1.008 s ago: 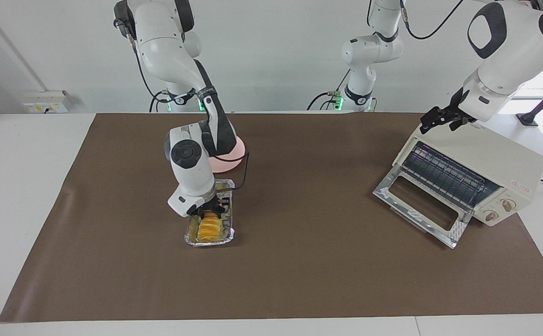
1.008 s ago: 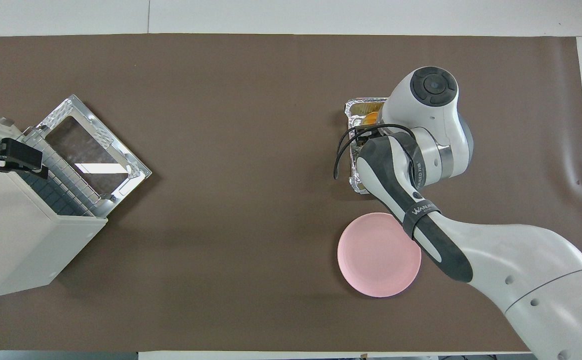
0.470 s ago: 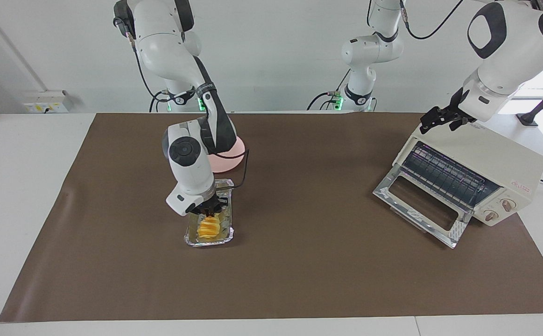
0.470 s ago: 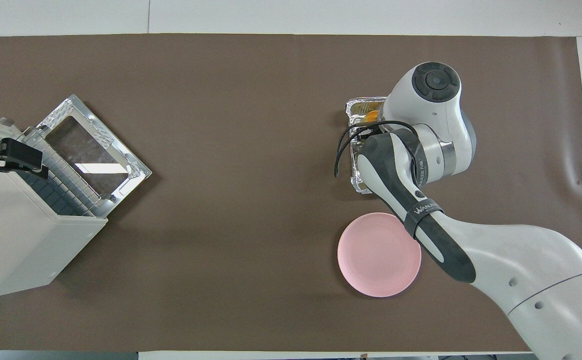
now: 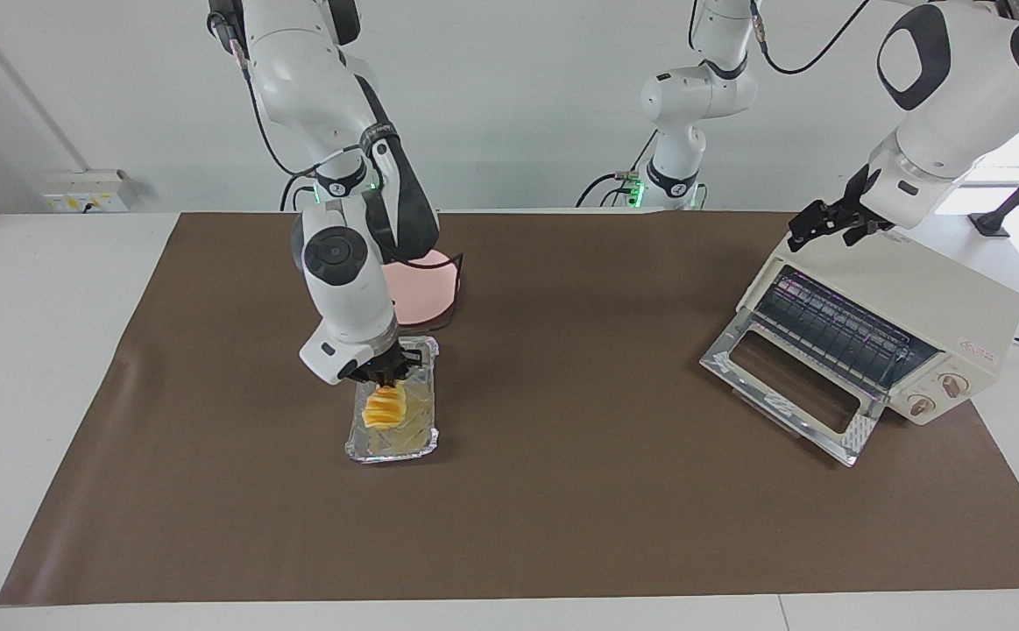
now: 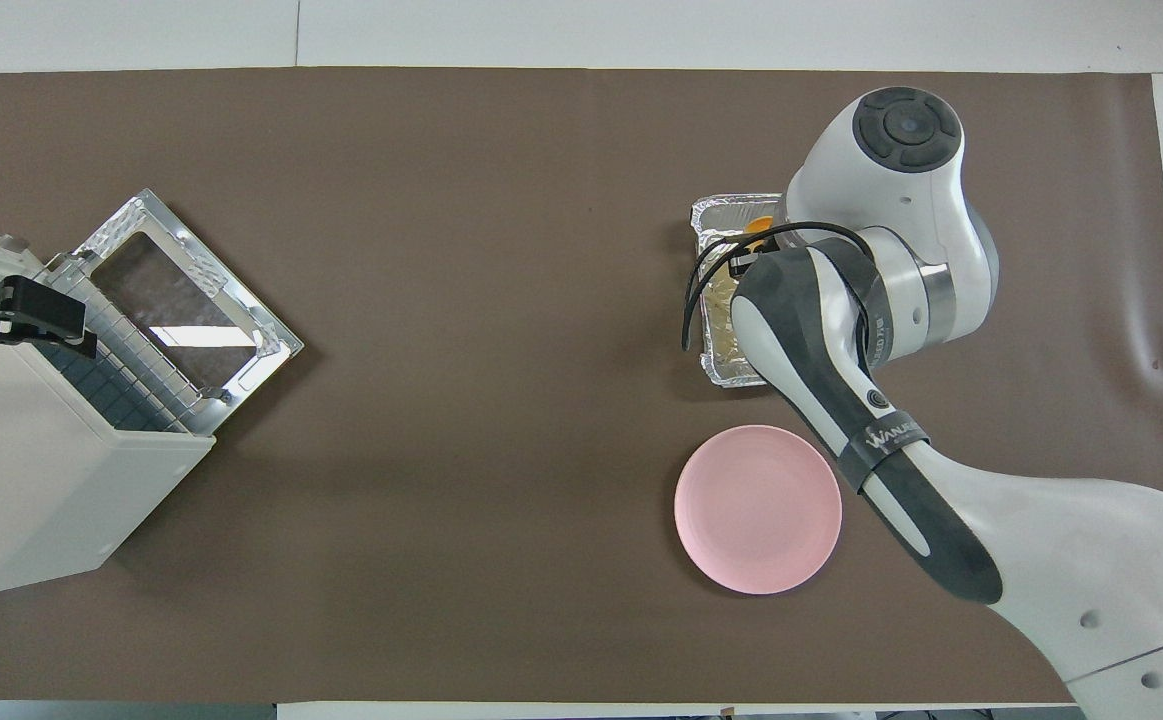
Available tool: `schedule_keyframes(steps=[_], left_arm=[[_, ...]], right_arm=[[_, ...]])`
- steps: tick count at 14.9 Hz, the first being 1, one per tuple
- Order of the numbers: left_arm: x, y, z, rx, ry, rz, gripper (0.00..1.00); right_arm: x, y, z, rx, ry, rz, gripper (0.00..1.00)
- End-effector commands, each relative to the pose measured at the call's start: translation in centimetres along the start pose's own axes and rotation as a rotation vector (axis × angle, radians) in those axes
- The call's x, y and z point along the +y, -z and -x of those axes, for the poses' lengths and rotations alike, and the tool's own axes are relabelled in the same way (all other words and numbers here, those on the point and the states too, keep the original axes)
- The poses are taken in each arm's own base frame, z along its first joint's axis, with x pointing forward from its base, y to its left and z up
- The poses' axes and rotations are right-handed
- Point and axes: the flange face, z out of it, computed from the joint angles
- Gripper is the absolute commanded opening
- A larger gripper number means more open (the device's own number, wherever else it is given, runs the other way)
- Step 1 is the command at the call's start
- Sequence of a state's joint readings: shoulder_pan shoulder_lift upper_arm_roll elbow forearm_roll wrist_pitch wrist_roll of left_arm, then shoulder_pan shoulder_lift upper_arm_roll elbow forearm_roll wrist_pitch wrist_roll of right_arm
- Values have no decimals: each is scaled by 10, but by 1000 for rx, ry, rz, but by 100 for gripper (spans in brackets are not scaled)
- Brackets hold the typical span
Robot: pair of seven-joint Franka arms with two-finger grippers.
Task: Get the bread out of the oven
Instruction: 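Lift the bread out of the foil tray with the right gripper, then move the bread onto the pink plate and open the right gripper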
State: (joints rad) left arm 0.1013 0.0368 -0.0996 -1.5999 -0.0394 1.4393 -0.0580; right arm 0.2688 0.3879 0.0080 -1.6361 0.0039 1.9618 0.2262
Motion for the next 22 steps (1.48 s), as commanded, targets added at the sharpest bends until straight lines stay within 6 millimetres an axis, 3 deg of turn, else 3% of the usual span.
schedule_keyframes(steps=[1, 4, 7, 10, 12, 18, 22], left_arm=[[-2, 2, 6, 19, 2, -17, 100], [-2, 3, 6, 20, 2, -17, 100], [-2, 2, 6, 19, 2, -17, 100], [-2, 2, 6, 19, 2, -17, 100], [-2, 2, 6, 19, 2, -17, 100], [-2, 2, 6, 19, 2, -17, 100], [-2, 3, 6, 20, 2, -17, 100]], right_arm=[[3, 29, 23, -29, -14, 7, 0], [2, 45, 67, -69, -36, -2, 0], [-32, 39, 119, -67, -26, -3, 0], [-68, 6, 171, -33, -23, -1, 0], [-76, -20, 203, -8, -20, -4, 0], [-56, -64, 245, 14, -16, -8, 0], [-50, -78, 255, 23, -11, -11, 0]])
